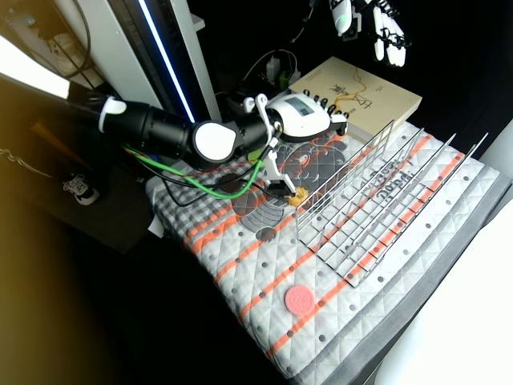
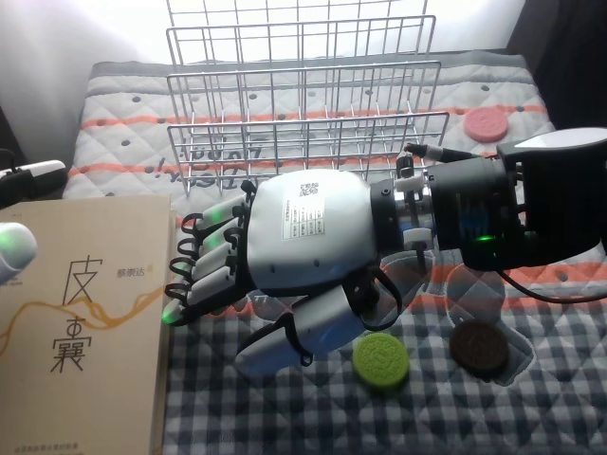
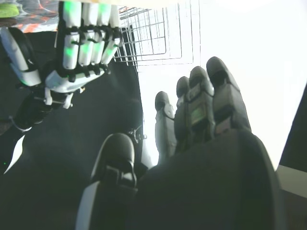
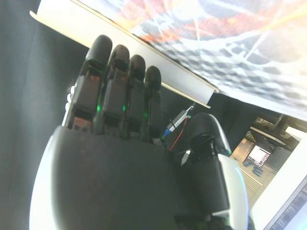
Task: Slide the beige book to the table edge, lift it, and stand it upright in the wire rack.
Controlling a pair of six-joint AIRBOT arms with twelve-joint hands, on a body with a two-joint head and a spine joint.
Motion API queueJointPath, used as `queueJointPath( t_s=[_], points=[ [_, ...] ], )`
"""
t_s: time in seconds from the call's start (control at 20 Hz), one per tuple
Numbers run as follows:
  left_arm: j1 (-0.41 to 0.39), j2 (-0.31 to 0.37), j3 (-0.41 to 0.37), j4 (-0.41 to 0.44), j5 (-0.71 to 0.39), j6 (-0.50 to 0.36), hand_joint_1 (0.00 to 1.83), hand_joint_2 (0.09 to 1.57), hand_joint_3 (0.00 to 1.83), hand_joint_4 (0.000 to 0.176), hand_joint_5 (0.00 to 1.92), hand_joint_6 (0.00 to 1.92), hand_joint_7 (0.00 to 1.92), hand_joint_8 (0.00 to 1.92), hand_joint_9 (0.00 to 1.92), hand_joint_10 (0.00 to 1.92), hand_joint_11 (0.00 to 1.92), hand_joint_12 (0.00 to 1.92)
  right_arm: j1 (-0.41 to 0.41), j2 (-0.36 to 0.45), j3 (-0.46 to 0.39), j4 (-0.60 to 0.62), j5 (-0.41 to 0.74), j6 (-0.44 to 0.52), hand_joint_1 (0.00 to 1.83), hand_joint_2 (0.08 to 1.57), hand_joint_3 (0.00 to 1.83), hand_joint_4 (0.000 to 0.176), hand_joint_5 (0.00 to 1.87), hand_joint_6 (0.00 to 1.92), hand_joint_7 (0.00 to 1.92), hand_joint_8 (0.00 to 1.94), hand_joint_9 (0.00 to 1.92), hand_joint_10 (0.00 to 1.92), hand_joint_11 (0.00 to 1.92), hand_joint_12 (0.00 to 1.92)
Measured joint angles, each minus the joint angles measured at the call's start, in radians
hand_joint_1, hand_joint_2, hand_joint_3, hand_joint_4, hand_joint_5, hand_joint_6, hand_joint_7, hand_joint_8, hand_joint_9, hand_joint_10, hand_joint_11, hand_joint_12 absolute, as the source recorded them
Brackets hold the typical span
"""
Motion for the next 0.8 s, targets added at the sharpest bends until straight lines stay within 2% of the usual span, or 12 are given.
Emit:
queueJointPath(
  t_s=[0.05, 0.25, 0.35, 0.4, 0.5, 0.55, 0.75, 0.8],
  points=[
    [0.000, 0.000, 0.000, 0.000, 0.000, 0.000, 0.00, 1.38, 0.00, 0.112, 0.35, 0.00, 0.25, 0.00, 0.23, 0.00, 0.00, 0.51, 0.000, 0.000, 0.000, 0.000, -0.001, 0.000, 0.00, 1.36, 0.00, 0.000, 0.40, 0.00, 0.45, 0.00, 0.46, 0.00, 0.23, 0.76],
    [0.000, -0.001, 0.001, 0.001, 0.000, -0.001, 0.00, 1.38, 0.00, 0.123, 0.35, 0.00, 0.24, 0.00, 0.22, 0.00, 0.00, 0.50, 0.000, -0.013, 0.013, 0.000, -0.008, 0.000, 0.00, 1.36, 0.00, 0.000, 0.41, 0.00, 0.45, 0.00, 0.45, 0.00, 0.25, 0.68],
    [0.000, -0.004, 0.002, 0.000, -0.001, -0.002, 0.00, 1.37, 0.00, 0.119, 0.35, 0.00, 0.25, 0.00, 0.22, 0.00, 0.00, 0.49, 0.000, -0.019, 0.014, 0.000, -0.010, 0.000, 0.00, 1.38, 0.01, 0.000, 0.42, 0.01, 0.47, 0.01, 0.46, 0.01, 0.26, 0.67],
    [0.000, -0.004, 0.002, 0.000, 0.000, -0.003, 0.00, 1.37, 0.00, 0.125, 0.35, 0.00, 0.25, 0.00, 0.22, 0.00, 0.00, 0.45, 0.000, -0.021, 0.016, 0.000, -0.010, 0.000, 0.00, 1.39, 0.01, 0.000, 0.42, 0.01, 0.47, 0.01, 0.46, 0.01, 0.27, 0.68],
    [0.000, -0.004, 0.002, 0.000, -0.001, -0.003, 0.00, 1.37, 0.00, 0.120, 0.35, 0.00, 0.25, 0.00, 0.22, 0.00, 0.00, 0.46, 0.000, -0.021, 0.019, 0.000, -0.010, 0.000, 0.00, 1.39, 0.01, 0.000, 0.42, 0.00, 0.46, 0.00, 0.46, 0.01, 0.27, 0.67],
    [0.000, -0.005, 0.002, 0.000, -0.001, -0.003, 0.00, 1.37, 0.00, 0.110, 0.36, 0.00, 0.25, 0.00, 0.23, 0.01, 0.00, 0.47, 0.000, -0.021, 0.024, 0.000, -0.011, 0.000, 0.00, 1.39, 0.01, 0.000, 0.43, 0.01, 0.47, 0.01, 0.48, 0.02, 0.30, 0.68],
    [0.000, -0.005, 0.004, -0.011, -0.013, -0.003, 0.00, 1.36, 0.00, 0.114, 0.37, 0.00, 0.26, 0.00, 0.25, 0.01, 0.00, 0.50, 0.000, -0.023, 0.026, 0.002, -0.014, 0.000, 0.00, 1.38, 0.00, 0.000, 0.42, 0.00, 0.47, 0.00, 0.47, 0.00, 0.27, 0.74],
    [0.003, -0.005, 0.004, -0.021, -0.030, -0.003, 0.00, 1.38, 0.00, 0.102, 0.37, 0.00, 0.23, 0.00, 0.21, 0.00, 0.00, 0.44, 0.000, -0.023, 0.023, 0.005, -0.014, 0.000, 0.00, 1.37, 0.00, 0.000, 0.40, 0.00, 0.44, 0.00, 0.43, 0.00, 0.20, 0.73]
  ],
)
